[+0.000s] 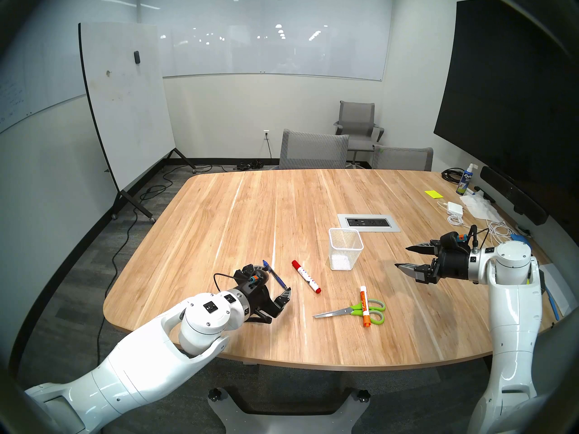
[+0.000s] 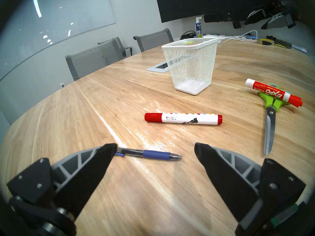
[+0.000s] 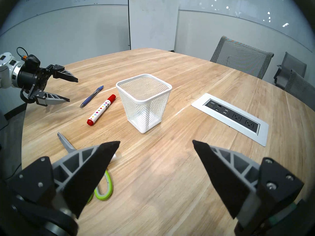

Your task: Place the pen, the marker, and the scissors into the pen holder

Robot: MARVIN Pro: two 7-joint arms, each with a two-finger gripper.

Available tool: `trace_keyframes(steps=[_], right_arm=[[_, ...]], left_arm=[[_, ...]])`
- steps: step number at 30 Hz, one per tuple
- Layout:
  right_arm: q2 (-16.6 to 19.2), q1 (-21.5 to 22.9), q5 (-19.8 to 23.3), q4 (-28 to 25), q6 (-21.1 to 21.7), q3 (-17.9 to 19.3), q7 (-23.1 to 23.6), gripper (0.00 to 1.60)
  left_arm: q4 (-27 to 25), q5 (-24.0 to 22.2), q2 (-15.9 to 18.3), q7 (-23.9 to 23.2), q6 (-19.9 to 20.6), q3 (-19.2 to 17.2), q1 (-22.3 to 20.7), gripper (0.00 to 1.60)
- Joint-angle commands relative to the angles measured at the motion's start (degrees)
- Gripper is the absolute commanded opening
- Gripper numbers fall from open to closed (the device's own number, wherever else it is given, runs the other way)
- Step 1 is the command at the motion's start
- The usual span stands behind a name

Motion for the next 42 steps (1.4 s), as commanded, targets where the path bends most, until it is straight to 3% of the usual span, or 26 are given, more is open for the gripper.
trace_keyframes(steps=[1,27,42], right_arm=[[-0.04,0.34,0.24,-0.66,-0.02,0.03,0.11,1.60],[-0.22,0.35,-0.14,-0.34,0.96,-0.12,-0.04,1.60],[1.26,-3.77,-0.02,-3.34,1.65,1.11,3.71,1.60]], left_arm=[[-0.81,-0.04,0.00,0.00,-0.05,-0.11,-0.08,1.60],[-0.81,-0.05,0.01,0.01,-0.06,-0.09,-0.10,1.60],[-0.79,-0.05,0.01,0.01,-0.07,-0.08,-0.11,1.60]])
